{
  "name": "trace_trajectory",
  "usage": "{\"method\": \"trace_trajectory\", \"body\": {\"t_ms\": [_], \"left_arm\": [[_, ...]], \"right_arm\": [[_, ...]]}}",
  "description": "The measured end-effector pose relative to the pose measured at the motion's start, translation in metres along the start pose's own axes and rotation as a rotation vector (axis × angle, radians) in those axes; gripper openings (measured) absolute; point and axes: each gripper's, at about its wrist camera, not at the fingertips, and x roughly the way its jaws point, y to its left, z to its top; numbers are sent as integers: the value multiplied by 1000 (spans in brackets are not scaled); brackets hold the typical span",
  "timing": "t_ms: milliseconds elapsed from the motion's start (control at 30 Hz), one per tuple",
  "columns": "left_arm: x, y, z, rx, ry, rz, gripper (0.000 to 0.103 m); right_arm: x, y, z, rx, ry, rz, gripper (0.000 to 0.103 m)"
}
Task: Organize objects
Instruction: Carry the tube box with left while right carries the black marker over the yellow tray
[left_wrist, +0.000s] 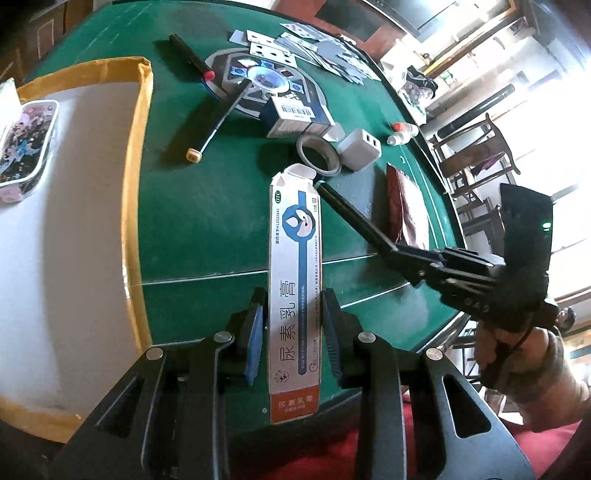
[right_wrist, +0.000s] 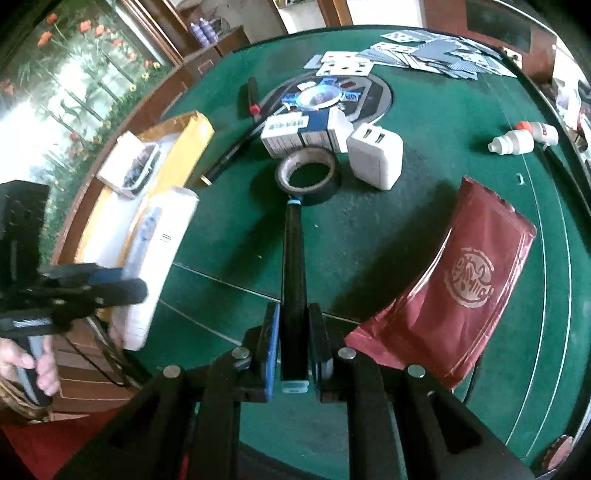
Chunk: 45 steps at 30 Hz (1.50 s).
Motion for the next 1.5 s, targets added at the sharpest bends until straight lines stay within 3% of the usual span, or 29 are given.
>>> {"method": "trace_trajectory", "body": {"t_ms": [233,767,933,1233,1500], "left_arm": [[-11,2,-5,-17,-21,-11,29],[-56,34,-14,-105,-95,-51,29],[-75,51,-12,-129,-122,-40,29],[-95,96,-7,-188,-143,7,29],[-108,140,-9,-245,-143,70,29]], "right_arm": [[31,7,-4,-53,81,-102,13],[42,22,17,-113,110,-215,13],[29,27,24,-42,70,-141,13],[12,78,53,-5,-27,20,13],[29,137,72,-38,-5,142,13]]}}
